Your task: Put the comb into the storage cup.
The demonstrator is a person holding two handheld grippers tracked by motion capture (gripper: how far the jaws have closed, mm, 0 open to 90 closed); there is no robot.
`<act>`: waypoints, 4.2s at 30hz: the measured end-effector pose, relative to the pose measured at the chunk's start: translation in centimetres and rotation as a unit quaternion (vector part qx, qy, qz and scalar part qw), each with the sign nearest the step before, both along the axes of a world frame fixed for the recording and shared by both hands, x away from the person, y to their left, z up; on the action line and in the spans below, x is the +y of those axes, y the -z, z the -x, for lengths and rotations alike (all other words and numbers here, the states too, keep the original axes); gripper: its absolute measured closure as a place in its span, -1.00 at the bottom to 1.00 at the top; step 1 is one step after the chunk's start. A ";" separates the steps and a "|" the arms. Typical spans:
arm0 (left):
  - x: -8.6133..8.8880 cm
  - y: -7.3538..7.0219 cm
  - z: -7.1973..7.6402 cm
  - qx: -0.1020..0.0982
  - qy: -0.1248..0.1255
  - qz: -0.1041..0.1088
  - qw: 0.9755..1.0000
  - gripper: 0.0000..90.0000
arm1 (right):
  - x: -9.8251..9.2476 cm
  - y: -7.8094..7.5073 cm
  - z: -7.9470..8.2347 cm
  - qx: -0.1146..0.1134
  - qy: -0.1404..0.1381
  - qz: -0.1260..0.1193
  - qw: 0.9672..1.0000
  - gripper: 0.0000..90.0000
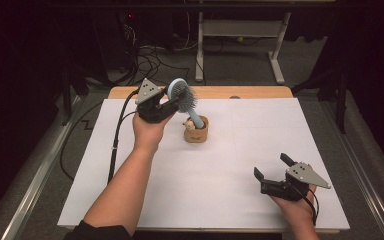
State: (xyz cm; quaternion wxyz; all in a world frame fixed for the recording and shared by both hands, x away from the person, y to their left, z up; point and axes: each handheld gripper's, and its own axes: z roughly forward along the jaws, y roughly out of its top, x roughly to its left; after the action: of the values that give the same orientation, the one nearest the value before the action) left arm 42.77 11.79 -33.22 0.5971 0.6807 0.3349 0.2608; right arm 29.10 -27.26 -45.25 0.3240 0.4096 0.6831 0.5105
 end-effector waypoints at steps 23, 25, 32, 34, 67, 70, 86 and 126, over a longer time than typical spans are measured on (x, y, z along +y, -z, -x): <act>-0.9 2.1 -0.6 0.017 0.002 0.004 1.000 0.28 | 0.0 0.0 0.1 -0.001 0.000 0.000 1.000 -1.00; -0.9 2.2 -0.7 0.018 0.002 0.004 1.000 0.28 | -0.1 0.0 0.1 -0.002 0.000 0.001 1.000 -1.00; -1.0 2.6 -0.9 0.022 0.003 0.005 1.000 0.28 | -0.1 0.0 0.1 -0.001 0.001 -0.001 1.000 -1.00; -1.0 2.6 -0.9 0.022 0.004 0.005 1.000 0.28 | -0.1 0.0 0.1 -0.001 0.001 -0.001 1.000 -1.00; 0.4 3.2 -1.8 0.042 -0.011 -0.013 0.999 -0.03 | -0.1 0.0 0.1 0.001 0.004 -0.003 1.000 -1.00; 0.6 3.3 -1.9 0.045 -0.017 -0.012 0.999 -0.06 | 0.0 0.0 0.1 0.001 0.003 -0.002 1.000 -0.99; 1.3 3.6 -2.2 0.053 -0.024 -0.019 0.998 -0.15 | -0.1 -0.1 0.2 -0.002 0.003 -0.003 1.000 -1.00; 2.8 3.5 -1.9 0.068 -0.024 -0.036 0.997 -0.75 | 0.1 0.0 0.1 0.001 0.002 -0.001 1.000 -1.00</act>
State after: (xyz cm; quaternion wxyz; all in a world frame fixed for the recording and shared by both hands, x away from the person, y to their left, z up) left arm 44.64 14.60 -36.72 0.5418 0.7093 0.3815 0.2403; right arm 29.01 -27.15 -45.25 0.3240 0.4115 0.6824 0.5099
